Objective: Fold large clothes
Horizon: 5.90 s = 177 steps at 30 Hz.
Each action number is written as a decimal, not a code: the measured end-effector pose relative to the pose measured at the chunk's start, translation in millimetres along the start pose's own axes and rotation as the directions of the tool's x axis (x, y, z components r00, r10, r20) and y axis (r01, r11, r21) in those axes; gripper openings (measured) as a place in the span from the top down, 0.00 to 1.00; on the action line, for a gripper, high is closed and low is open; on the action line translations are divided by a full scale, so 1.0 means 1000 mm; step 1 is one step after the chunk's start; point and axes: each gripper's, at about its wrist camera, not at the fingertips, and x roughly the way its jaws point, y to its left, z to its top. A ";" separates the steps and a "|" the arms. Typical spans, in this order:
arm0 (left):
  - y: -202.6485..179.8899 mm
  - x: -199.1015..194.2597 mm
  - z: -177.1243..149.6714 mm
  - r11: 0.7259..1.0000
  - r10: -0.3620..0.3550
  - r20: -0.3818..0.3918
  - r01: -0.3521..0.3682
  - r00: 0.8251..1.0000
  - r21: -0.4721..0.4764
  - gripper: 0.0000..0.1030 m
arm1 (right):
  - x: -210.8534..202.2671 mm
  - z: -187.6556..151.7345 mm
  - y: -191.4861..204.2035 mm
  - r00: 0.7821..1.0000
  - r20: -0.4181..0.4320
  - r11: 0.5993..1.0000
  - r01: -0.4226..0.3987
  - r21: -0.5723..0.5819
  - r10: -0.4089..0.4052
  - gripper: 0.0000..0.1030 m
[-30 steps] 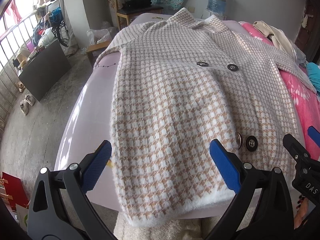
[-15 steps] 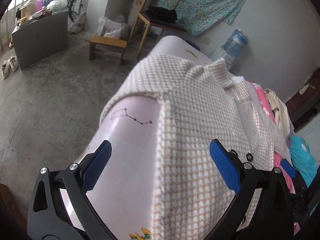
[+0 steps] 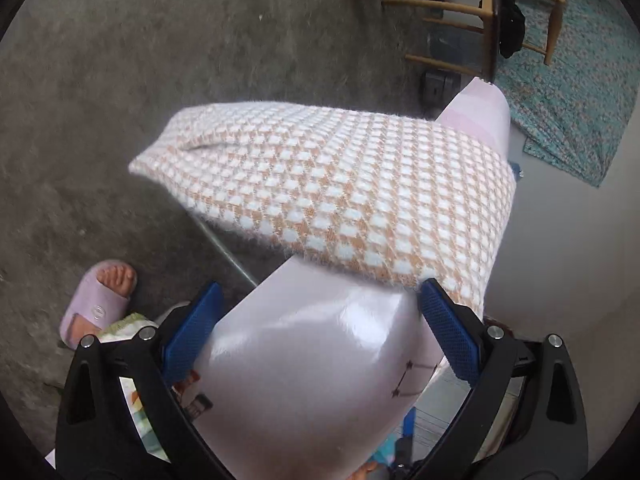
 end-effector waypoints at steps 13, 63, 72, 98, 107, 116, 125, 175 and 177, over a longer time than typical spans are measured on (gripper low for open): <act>0.002 0.030 0.028 0.979 -0.194 -0.005 0.194 0.981 -0.069 0.09 | 0.026 0.013 -0.012 0.999 -0.021 0.998 0.031 0.057 -0.030 0.06; 0.023 0.046 0.040 0.944 -0.179 -0.050 0.157 0.983 -0.289 0.11 | 0.004 0.040 -0.036 0.998 0.038 0.990 0.042 0.131 -0.048 0.06; 0.031 0.063 0.055 0.904 -0.227 0.053 0.231 0.972 -0.359 0.50 | 0.010 0.052 -0.008 0.998 0.040 0.992 0.034 0.119 -0.039 0.06; -0.227 0.116 -0.315 -0.078 0.260 0.444 -0.439 0.858 0.895 0.38 | -0.050 0.006 -0.165 0.937 0.057 0.888 0.306 0.343 -0.345 0.06; -0.170 0.109 -0.276 0.076 0.331 0.417 -0.464 0.847 0.883 0.33 | -0.050 -0.013 -0.217 0.973 0.024 0.894 0.202 0.399 -0.230 0.06; -0.230 0.090 -0.256 0.118 0.157 0.581 -0.599 0.799 0.792 0.25 | -0.043 0.075 -0.244 0.983 0.180 0.878 -0.059 0.476 -0.032 0.07; -0.221 0.144 -0.219 0.011 0.274 0.699 -0.729 0.660 0.684 0.23 | 0.056 0.094 -0.241 0.975 -0.215 0.931 0.021 0.364 0.062 0.22; -0.166 0.082 -0.214 0.192 0.300 0.709 -0.768 0.638 0.611 0.83 | 0.002 0.080 -0.256 0.997 -0.079 0.958 0.042 0.284 -0.020 0.89; -0.166 0.082 -0.215 0.186 0.302 0.707 -0.767 0.640 0.615 0.84 | 0.026 0.058 -0.273 0.989 -0.150 0.940 0.051 0.338 0.001 0.89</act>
